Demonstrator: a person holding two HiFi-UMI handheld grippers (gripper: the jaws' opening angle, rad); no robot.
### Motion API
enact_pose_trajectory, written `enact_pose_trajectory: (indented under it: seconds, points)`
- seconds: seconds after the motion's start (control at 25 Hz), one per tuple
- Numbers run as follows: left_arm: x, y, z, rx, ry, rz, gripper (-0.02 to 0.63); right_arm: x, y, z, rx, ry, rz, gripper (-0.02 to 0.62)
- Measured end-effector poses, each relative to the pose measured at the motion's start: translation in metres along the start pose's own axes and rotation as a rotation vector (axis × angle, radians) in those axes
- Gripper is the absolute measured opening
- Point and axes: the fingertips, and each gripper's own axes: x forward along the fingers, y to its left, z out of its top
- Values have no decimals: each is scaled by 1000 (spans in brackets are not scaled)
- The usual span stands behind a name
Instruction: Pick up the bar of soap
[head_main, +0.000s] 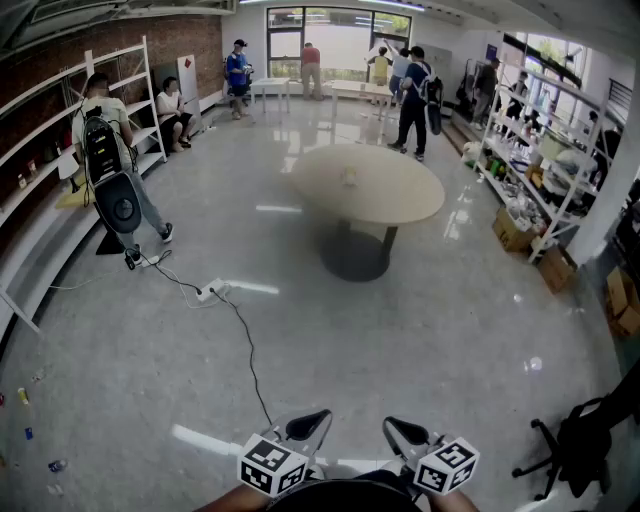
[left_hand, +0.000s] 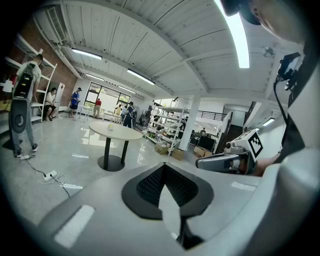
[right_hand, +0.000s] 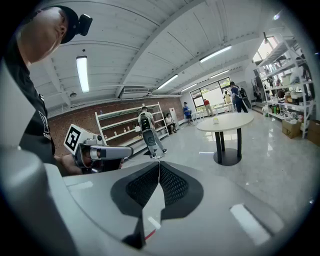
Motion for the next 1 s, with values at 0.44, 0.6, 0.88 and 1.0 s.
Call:
enact_pose_trajectory:
  seconds: [0.44, 0.6, 0.88, 1.0]
  points:
    - [5, -7, -4, 28, -1, 1, 7, -7, -5, -4, 0, 0, -11, 9]
    - [15, -10, -3, 29, 0, -9, 8, -13, -12, -3, 0, 0, -21, 9]
    - [37, -13, -3, 28, 25, -4, 8, -12, -32, 2, 13, -8, -3, 9]
    - [52, -9, 4, 7, 19, 8, 8, -8, -48, 7, 16, -12, 14, 9]
